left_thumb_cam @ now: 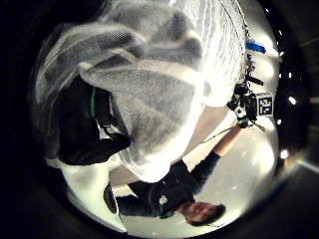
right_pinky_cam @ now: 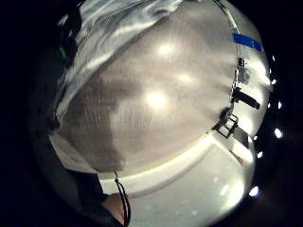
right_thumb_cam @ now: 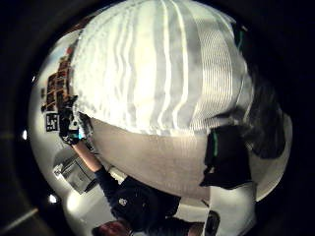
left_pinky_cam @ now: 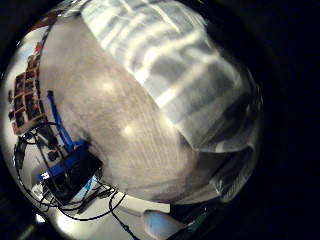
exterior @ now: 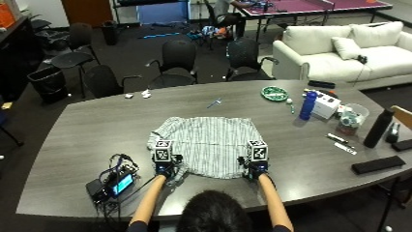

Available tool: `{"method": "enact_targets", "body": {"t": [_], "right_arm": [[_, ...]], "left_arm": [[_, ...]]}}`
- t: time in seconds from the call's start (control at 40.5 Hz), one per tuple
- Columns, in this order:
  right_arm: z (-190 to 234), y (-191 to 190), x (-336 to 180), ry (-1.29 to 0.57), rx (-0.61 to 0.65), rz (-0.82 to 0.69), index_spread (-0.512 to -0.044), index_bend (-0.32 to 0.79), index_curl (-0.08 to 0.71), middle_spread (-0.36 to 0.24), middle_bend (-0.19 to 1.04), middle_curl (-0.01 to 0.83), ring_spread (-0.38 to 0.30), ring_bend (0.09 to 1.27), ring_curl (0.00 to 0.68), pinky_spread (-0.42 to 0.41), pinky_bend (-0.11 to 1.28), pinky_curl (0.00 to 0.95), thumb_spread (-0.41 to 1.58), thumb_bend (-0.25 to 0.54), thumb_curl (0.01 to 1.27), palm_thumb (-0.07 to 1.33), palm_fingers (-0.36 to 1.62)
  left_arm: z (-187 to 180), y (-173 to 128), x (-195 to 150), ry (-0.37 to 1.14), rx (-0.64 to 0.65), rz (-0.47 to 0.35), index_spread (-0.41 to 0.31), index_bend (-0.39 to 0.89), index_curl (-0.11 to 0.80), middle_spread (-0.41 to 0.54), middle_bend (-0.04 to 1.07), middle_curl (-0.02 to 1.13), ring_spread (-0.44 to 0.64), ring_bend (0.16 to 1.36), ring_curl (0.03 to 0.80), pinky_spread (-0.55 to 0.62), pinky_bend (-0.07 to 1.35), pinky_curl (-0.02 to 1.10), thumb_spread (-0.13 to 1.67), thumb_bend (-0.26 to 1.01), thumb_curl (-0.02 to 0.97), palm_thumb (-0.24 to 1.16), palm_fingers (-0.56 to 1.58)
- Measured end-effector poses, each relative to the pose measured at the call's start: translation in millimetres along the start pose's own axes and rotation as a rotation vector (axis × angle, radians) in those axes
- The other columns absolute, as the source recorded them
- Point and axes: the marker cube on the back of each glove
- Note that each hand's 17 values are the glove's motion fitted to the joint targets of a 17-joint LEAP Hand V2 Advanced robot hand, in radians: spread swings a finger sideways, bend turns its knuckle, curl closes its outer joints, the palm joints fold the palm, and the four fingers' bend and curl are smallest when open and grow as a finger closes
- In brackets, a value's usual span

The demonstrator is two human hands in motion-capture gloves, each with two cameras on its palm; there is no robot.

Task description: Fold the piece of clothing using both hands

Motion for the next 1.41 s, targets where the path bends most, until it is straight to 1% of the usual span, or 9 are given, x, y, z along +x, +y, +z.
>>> {"method": "enact_targets", "body": {"t": [0.148, 0.173, 0.222, 0.371, 0.494, 0.791, 0.939, 1.161, 1.408], "right_arm": [[-3, -12, 3, -0.011, 0.116, 0.07, -0.259, 0.14, 0.224, -0.155, 0.27, 0.421, -0.212, 0.56, 0.391, -0.273, 0.6, 0.368, 0.99, 0.064, 0.47, 0.9, 1.03], [-3, -11, 2, -0.01, 0.109, 0.069, -0.25, 0.11, 0.218, -0.149, 0.23, 0.411, -0.208, 0.54, 0.385, -0.269, 0.59, 0.366, 1.04, 0.054, 0.46, 0.88, 0.93], [-3, -11, -1, 0.004, 0.118, 0.043, -0.26, 0.15, 0.245, -0.184, 0.28, 0.437, -0.226, 0.54, 0.404, -0.301, 0.58, 0.375, 0.92, 0.055, 0.49, 0.94, 1.09], [-6, -9, -4, 0.07, 0.139, 0.01, -0.257, 0.2, 0.3, -0.223, 0.27, 0.454, -0.25, 0.53, 0.428, -0.335, 0.56, 0.384, 0.8, 0.032, 0.54, 1.0, 1.21], [-16, 12, -2, 0.055, 0.147, -0.011, -0.258, 0.18, 0.329, -0.221, 0.27, 0.472, -0.26, 0.54, 0.44, -0.349, 0.56, 0.389, 0.72, 0.0, 0.57, 1.01, 1.23], [-50, 98, 12, 0.162, 0.306, -0.144, -0.25, 0.17, 0.377, -0.231, 0.29, 0.508, -0.262, 0.54, 0.462, -0.337, 0.57, 0.405, 0.62, -0.025, 0.63, 1.04, 1.24], [-109, 126, 13, 0.151, 0.381, -0.113, -0.25, 0.18, 0.4, -0.233, 0.29, 0.52, -0.258, 0.55, 0.471, -0.329, 0.57, 0.41, 0.56, -0.028, 0.66, 1.03, 1.24], [-143, 36, 21, 0.088, 0.27, 0.055, -0.244, 0.24, 0.448, -0.223, 0.32, 0.544, -0.257, 0.51, 0.476, -0.32, 0.51, 0.405, 0.43, -0.032, 0.7, 1.02, 1.25], [-87, -63, 17, 0.025, 0.102, 0.136, -0.236, 0.23, 0.483, -0.211, 0.33, 0.556, -0.256, 0.5, 0.486, -0.312, 0.5, 0.411, 0.36, -0.025, 0.73, 1.02, 1.24]], "left_arm": [[-8, -15, 6, -0.099, 0.221, 0.011, -0.156, 0.44, 0.33, -0.029, 0.44, 0.36, 0.17, 0.5, 0.217, 0.14, 0.3, 0.27, 1.22, 0.08, 0.393, 0.65, 0.69], [-8, -16, 8, -0.116, 0.236, 0.02, -0.143, 0.38, 0.316, -0.011, 0.36, 0.33, 0.23, 0.47, 0.199, 0.21, 0.26, 0.25, 1.22, 0.05, 0.384, 0.62, 0.45], [-8, -18, 12, -0.166, 0.266, 0.037, -0.178, 0.43, 0.349, -0.072, 0.44, 0.38, 0.08, 0.49, 0.237, 0.06, 0.3, 0.29, 1.23, 0.08, 0.399, 0.67, 0.8], [-16, -11, 11, -0.25, 0.289, 0.044, -0.211, 0.38, 0.371, -0.144, 0.43, 0.41, -0.07, 0.47, 0.269, -0.1, 0.3, 0.32, 1.28, 0.08, 0.398, 0.7, 0.95], [-35, 18, 5, -0.22, 0.28, 0.066, -0.22, 0.33, 0.392, -0.177, 0.4, 0.43, -0.14, 0.44, 0.297, -0.15, 0.28, 0.35, 1.32, 0.08, 0.394, 0.71, 0.98], [-59, 102, 3, -0.307, 0.134, 0.311, -0.242, 0.24, 0.426, -0.222, 0.37, 0.47, -0.22, 0.4, 0.338, -0.2, 0.19, 0.36, 1.34, 0.05, 0.394, 0.73, 1.09], [-114, 137, 8, -0.36, 0.189, 0.322, -0.239, 0.22, 0.443, -0.233, 0.36, 0.48, -0.24, 0.39, 0.356, -0.2, 0.16, 0.36, 1.33, 0.04, 0.4, 0.74, 1.09], [-164, 26, 29, -0.403, 0.204, 0.118, -0.249, 0.15, 0.436, -0.276, 0.44, 0.52, -0.31, 0.49, 0.402, -0.23, 0.17, 0.35, 1.3, 0.01, 0.409, 0.75, 1.16], [-98, -90, 38, -0.396, 0.115, -0.021, -0.265, 0.18, 0.45, -0.29, 0.46, 0.56, -0.32, 0.48, 0.421, -0.24, 0.17, 0.36, 1.32, 0.0, 0.382, 0.76, 1.13]]}}
